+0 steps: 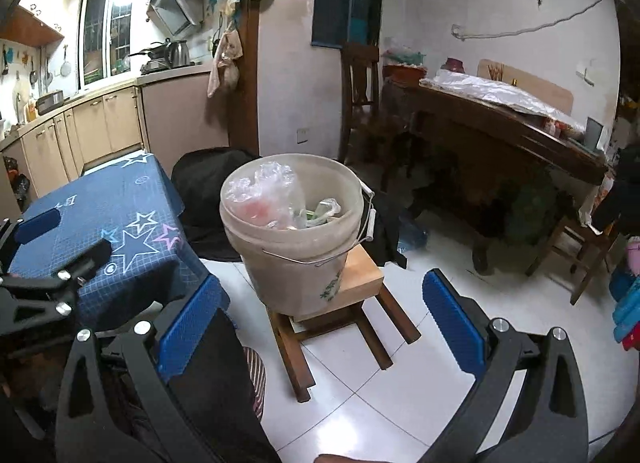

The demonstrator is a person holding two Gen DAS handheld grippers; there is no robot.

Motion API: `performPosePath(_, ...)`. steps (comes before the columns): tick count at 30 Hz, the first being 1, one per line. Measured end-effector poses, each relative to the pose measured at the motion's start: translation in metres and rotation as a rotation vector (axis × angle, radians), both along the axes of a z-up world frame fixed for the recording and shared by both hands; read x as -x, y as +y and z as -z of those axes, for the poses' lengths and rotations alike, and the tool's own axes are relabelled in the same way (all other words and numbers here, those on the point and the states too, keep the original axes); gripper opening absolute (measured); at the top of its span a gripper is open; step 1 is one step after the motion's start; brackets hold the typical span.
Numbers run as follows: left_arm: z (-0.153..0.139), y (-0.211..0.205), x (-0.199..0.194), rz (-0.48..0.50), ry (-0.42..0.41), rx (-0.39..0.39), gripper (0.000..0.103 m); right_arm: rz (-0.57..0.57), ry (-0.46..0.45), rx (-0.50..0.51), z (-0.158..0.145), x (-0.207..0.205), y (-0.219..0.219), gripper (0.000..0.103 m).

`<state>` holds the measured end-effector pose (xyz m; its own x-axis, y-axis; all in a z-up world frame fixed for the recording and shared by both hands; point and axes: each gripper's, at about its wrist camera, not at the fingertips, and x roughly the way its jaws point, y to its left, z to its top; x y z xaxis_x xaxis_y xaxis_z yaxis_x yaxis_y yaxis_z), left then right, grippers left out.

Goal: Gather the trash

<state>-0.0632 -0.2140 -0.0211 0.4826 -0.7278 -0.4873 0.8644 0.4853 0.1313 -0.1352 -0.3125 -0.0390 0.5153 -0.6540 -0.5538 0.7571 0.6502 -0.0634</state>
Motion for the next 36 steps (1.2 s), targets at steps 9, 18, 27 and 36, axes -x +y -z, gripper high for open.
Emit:
performPosePath(9,-0.025,-0.014,0.012,0.024,-0.011,-0.011,0.098,0.057,-0.038,0.068,-0.028,0.015,0.006,0.097)
performPosePath(18,-0.024,-0.011,0.017,-0.002,-0.029,-0.004,0.098,0.082,-0.015,0.06,-0.019,0.016,-0.001,0.097)
performPosePath(27,-0.027,-0.009,0.019,-0.028,-0.055,0.006,0.098,0.115,0.006,0.076,-0.015,0.018,-0.006,0.098)
performPosePath(36,-0.027,-0.002,0.009,-0.07,-0.047,0.006,0.098,0.149,0.022,0.074,-0.011,0.023,-0.016,0.097)
